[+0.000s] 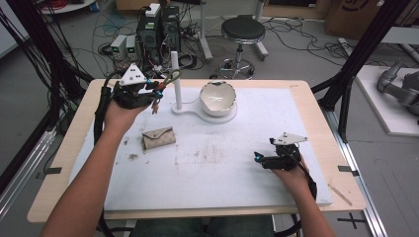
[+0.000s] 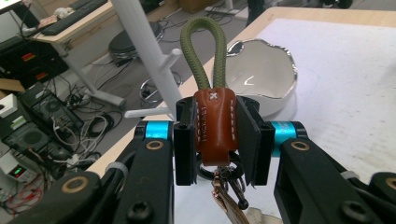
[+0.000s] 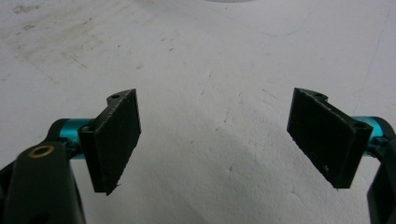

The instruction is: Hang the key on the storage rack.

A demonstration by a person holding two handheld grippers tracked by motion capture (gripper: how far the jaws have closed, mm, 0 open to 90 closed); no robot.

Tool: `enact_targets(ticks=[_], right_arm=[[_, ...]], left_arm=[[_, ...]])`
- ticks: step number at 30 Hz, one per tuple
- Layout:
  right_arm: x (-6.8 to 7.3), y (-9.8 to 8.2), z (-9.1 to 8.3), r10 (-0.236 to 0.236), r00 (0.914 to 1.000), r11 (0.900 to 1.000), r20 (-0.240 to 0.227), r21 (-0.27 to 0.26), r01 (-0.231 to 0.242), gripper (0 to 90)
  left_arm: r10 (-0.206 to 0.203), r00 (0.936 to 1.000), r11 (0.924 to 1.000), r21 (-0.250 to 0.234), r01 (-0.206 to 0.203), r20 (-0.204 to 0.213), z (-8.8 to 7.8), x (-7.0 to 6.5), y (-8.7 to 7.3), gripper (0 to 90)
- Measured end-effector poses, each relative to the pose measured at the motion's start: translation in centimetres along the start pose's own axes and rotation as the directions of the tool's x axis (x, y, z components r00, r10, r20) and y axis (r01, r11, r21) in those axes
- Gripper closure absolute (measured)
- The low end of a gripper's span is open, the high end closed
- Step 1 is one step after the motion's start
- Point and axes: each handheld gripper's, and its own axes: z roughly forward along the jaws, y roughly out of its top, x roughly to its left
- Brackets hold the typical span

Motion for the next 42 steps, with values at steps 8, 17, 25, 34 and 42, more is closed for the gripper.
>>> enact_targets(ticks=[8,17,25,34,42], right_arm=[[0.0,0.0,0.0,0.002,1.0000,1.000,-0.003,0.003,-0.002,17.7],[0.0,-0.1,0.1,0.001,1.0000,1.000,-0.003,0.015,-0.001,17.6],[0.0,-0.1,0.1,0.001,1.0000,1.000,-0.001,0.015,-0.001,17.6],[0.0,-0.1,0.2,-0.002,1.0000,1.000,0.000,0.023,0.002,17.7],[0.2,-0.1,0.2,-0.003,1.0000,1.000,-0.004,0.025,0.004,17.7]], left_arm=[[-0.021,0.9992,0.9994,0.026,0.022,-0.035,1.1,0.7,-0.6,69.4],[-0.037,0.9976,0.9968,0.068,0.041,-0.058,2.1,1.5,-1.3,68.7],[-0.120,0.9907,0.9878,0.092,0.125,-0.064,2.6,2.0,-3.0,36.4],[-0.181,0.9834,0.9806,0.075,0.181,-0.008,1.1,1.6,-5.6,24.6],[-0.168,0.9858,0.9837,0.067,0.167,0.003,-0.2,0.3,-7.2,21.6]])
